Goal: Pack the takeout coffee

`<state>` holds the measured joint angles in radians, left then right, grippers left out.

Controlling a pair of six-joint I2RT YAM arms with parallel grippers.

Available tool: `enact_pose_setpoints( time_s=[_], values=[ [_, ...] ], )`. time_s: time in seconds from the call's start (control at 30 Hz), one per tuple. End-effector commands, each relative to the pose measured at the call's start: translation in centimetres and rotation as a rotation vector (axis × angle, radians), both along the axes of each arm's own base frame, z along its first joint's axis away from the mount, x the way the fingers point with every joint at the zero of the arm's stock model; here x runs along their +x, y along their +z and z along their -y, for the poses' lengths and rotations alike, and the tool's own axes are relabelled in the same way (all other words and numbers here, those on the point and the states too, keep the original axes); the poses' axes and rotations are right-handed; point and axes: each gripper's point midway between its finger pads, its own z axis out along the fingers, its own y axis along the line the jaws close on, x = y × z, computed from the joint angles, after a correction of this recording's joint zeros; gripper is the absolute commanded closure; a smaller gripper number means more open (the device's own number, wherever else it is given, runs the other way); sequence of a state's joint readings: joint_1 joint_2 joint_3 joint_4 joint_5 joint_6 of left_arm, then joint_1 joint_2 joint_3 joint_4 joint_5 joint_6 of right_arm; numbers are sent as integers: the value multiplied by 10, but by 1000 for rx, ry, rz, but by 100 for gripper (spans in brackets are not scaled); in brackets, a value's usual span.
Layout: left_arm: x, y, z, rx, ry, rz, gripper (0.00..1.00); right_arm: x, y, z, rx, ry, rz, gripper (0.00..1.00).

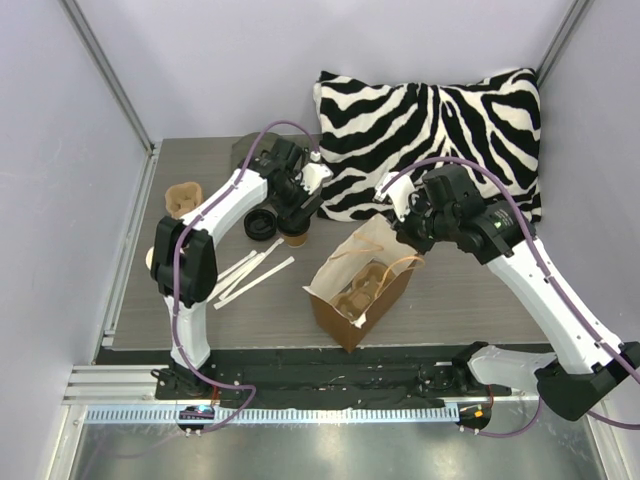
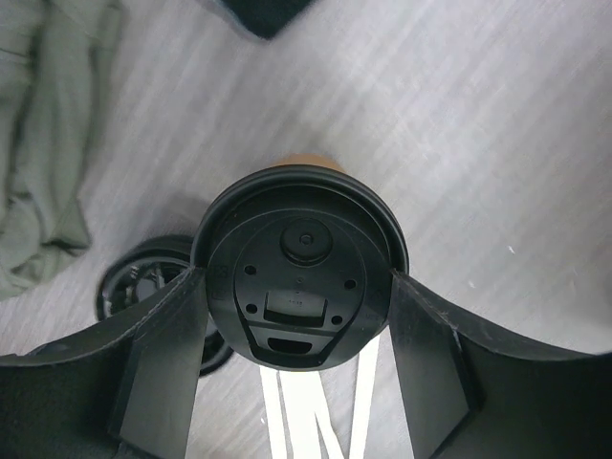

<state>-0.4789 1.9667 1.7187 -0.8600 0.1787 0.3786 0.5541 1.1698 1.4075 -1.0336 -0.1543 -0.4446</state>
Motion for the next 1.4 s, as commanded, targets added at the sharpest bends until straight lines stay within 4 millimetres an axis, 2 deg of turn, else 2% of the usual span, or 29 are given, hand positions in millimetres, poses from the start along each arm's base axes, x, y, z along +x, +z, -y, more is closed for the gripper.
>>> enact_pose_setpoints(
  time_s=[0.0, 0.17, 0.2, 0.37, 0.43, 0.47, 0.53, 0.67, 0.87, 0.97, 1.17, 1.2, 1.23, 1.37],
  values=[
    [-29, 27, 8, -43, -40, -85, 77, 2, 14, 4, 53, -67, 40, 99],
    [-45, 109, 12, -145, -52, 1, 82, 1, 19, 4, 97, -118, 38, 99],
    [-54, 124, 10, -163, -57, 9, 82, 3, 19, 4, 104, -133, 43, 99],
    [-82, 187, 5, -242, -77, 52, 87, 8, 23, 10, 129, -207, 66, 99],
    [-100, 220, 0, -287, -94, 90, 88, 10, 24, 11, 135, -227, 77, 99],
    [-108, 230, -2, -297, -118, 106, 88, 11, 25, 11, 144, -239, 77, 99],
    [-134, 263, -8, -346, -164, 148, 87, 12, 27, 12, 154, -251, 88, 99],
    [-178, 295, -19, -393, -237, 206, 92, 14, 26, 12, 168, -267, 94, 99],
    [-258, 292, -18, -383, -424, 140, 94, 14, 24, 5, 193, -257, 77, 99],
    [-283, 290, -16, -386, -485, 126, 94, 16, 23, 5, 192, -259, 82, 99],
    [-318, 288, 3, -399, -590, 120, 95, 17, 20, 4, 200, -268, 76, 99],
    [-318, 284, 4, -380, -589, 130, 95, 18, 21, 5, 198, -277, 79, 99],
    [-329, 283, 8, -382, -625, 125, 96, 19, 21, 5, 202, -282, 78, 99],
    [-334, 272, 18, -348, -677, 133, 96, 17, 22, 3, 216, -285, 74, 99]
  ],
)
